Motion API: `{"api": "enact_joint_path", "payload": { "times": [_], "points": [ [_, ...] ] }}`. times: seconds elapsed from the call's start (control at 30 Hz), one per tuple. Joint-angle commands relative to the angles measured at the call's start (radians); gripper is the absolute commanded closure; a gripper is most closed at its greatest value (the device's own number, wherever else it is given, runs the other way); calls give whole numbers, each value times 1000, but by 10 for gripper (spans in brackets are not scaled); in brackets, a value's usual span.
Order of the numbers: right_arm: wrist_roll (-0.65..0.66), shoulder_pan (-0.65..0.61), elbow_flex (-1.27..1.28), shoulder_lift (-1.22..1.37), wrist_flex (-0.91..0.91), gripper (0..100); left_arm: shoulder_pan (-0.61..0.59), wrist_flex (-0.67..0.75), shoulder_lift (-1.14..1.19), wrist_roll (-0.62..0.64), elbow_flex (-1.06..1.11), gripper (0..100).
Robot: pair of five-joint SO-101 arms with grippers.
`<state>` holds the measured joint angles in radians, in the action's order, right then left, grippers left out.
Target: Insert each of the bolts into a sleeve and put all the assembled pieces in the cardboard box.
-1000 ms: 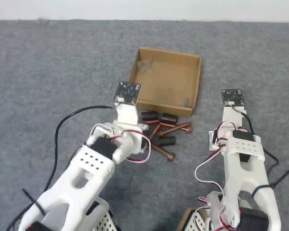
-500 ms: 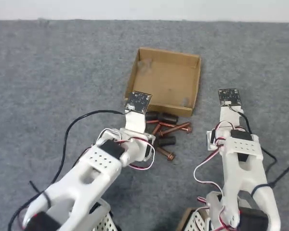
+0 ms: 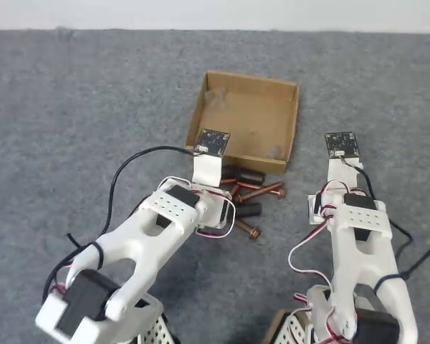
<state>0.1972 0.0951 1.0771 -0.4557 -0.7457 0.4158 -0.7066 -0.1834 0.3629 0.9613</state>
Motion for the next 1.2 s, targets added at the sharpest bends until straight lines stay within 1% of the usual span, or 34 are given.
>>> {"api": "enact_joint_path", "payload": {
  "times": [0.0,0.03,0.1,0.17,0.23,0.3,0.4,0.57,0.7,0.77,0.87,1.03,1.17],
  "points": [
    [23,-12,-5,4,21,992,2,-37,-6,-23,-56,852],
    [23,-12,-5,4,21,992,3,-43,-6,-25,-56,867],
    [23,-12,-5,4,21,992,3,-46,-6,-34,-56,926],
    [23,-12,-5,4,24,992,5,-46,-6,-84,-56,998],
    [23,-12,-5,4,31,992,21,-48,-6,-121,-54,980],
    [23,-12,-5,4,33,992,34,-61,-6,-138,-56,990],
    [21,-12,-5,4,33,992,34,-106,-8,-138,-68,991],
    [20,-12,-5,4,35,992,26,-219,-8,-149,-116,991],
    [18,-12,-5,4,35,992,26,-264,-8,-272,-124,991],
    [18,-12,-5,4,35,992,29,-272,-8,-287,-133,991],
    [17,-12,-3,4,35,992,28,-298,-9,-226,-180,991],
    [17,-12,-3,4,35,992,26,-292,-9,-41,-240,991],
    [17,-12,-3,4,35,992,29,-235,-8,49,-243,988]
  ]
}}
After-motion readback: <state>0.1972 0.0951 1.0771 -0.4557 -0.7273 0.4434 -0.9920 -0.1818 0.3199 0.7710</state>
